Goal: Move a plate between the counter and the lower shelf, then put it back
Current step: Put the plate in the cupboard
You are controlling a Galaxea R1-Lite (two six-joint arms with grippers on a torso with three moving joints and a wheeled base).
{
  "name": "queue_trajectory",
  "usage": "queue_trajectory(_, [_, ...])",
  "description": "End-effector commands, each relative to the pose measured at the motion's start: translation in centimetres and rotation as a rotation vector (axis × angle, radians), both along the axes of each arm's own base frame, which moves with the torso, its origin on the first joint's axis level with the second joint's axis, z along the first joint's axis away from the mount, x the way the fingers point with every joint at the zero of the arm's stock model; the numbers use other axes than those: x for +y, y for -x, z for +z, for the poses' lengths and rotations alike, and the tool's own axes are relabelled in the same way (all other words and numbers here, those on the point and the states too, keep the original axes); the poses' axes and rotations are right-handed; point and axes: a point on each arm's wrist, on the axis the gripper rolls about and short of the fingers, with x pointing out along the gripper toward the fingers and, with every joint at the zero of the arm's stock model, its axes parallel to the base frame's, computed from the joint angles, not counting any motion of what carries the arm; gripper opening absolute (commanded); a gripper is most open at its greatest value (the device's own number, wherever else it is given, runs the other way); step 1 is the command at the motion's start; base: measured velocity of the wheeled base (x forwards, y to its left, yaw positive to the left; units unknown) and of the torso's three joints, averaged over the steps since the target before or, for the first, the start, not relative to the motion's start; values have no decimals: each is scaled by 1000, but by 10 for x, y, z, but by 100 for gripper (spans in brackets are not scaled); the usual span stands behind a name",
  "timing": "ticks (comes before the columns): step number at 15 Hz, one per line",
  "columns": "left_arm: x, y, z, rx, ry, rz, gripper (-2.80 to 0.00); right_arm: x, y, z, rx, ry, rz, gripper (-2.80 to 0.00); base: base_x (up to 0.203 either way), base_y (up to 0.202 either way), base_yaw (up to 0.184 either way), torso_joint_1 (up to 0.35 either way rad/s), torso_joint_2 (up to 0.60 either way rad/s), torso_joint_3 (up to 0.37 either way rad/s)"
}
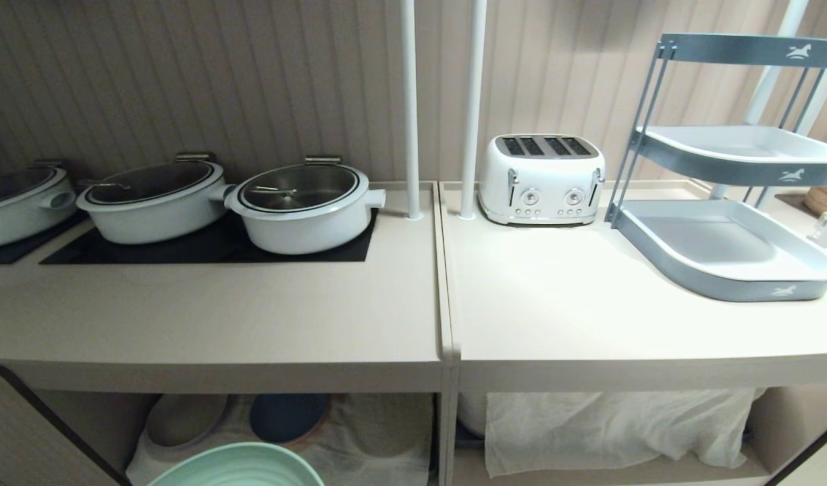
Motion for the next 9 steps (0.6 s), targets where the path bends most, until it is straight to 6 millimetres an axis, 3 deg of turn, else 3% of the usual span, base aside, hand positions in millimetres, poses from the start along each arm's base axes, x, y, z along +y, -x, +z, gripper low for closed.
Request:
queue_trajectory(1, [0,1,0,3,1,2,-280,0,0,0,0,0,0,-280,0,0,0,0,0,0])
queue_trajectory(9, [0,1,-3,17,2,1,-280,0,0,0,1,-1,0,-280,0,0,0,0,0,0])
